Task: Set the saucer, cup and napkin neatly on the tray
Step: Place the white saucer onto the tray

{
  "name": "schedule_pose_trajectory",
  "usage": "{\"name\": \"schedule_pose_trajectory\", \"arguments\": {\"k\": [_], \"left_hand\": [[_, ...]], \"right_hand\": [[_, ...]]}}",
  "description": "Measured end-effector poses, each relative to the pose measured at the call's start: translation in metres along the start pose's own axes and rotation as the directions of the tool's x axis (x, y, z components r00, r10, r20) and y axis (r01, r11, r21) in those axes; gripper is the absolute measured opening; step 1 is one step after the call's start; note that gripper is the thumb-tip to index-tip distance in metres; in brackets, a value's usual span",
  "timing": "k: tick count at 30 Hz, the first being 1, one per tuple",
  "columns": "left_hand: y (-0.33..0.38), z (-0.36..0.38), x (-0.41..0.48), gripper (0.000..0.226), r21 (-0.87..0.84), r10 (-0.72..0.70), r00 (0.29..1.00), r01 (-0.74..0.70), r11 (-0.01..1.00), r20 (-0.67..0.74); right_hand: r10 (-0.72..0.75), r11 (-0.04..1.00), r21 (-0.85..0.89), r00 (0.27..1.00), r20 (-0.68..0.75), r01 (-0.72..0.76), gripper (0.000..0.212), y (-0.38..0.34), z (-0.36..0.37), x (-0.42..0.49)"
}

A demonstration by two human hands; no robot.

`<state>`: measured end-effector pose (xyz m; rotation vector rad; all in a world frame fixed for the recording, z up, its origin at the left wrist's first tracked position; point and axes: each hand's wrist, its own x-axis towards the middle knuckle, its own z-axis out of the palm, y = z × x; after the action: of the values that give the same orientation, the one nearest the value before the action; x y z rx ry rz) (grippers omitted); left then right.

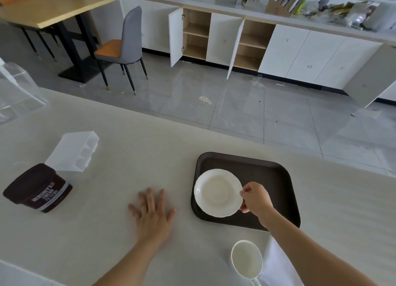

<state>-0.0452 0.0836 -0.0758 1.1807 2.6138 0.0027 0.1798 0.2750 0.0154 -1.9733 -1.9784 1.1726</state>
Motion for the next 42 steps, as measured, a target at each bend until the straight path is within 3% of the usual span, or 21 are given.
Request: {"name": "schedule_pose_trajectory", "arguments": {"k": [16, 27, 34, 42], "left_hand": [[0.002, 0.007, 0.0, 0.077, 0.006, -0.012, 0.992, 0.013, 1.0, -0.122], [0.002, 0.008, 0.0, 0.076, -0.012, -0.01, 0.985, 0.008, 1.0, -0.171], [0.0, 0.011, 0.001, 0.075, -0.028, -0.012, 0.984, 0.007, 1.0, -0.18], [0.001, 0.008, 0.0, 0.076, -0.032, -0.026, 0.987, 0.021, 0.999, -0.156]], "right_hand": [[-0.037, 0.996, -0.077, 0.999, 0.037, 0.04, 0.014, 0.013, 0.011, 0.03], [-0.088, 0.996, -0.027, 0.996, 0.002, 0.088, 0.011, 0.023, 0.013, 0.031], [-0.031, 0.998, 0.048, 0.999, 0.041, 0.029, 0.006, 0.027, 0.016, 0.033], [-0.006, 0.997, 0.082, 1.0, 0.02, 0.004, 0.017, 0.034, 0.014, 0.019]]}}
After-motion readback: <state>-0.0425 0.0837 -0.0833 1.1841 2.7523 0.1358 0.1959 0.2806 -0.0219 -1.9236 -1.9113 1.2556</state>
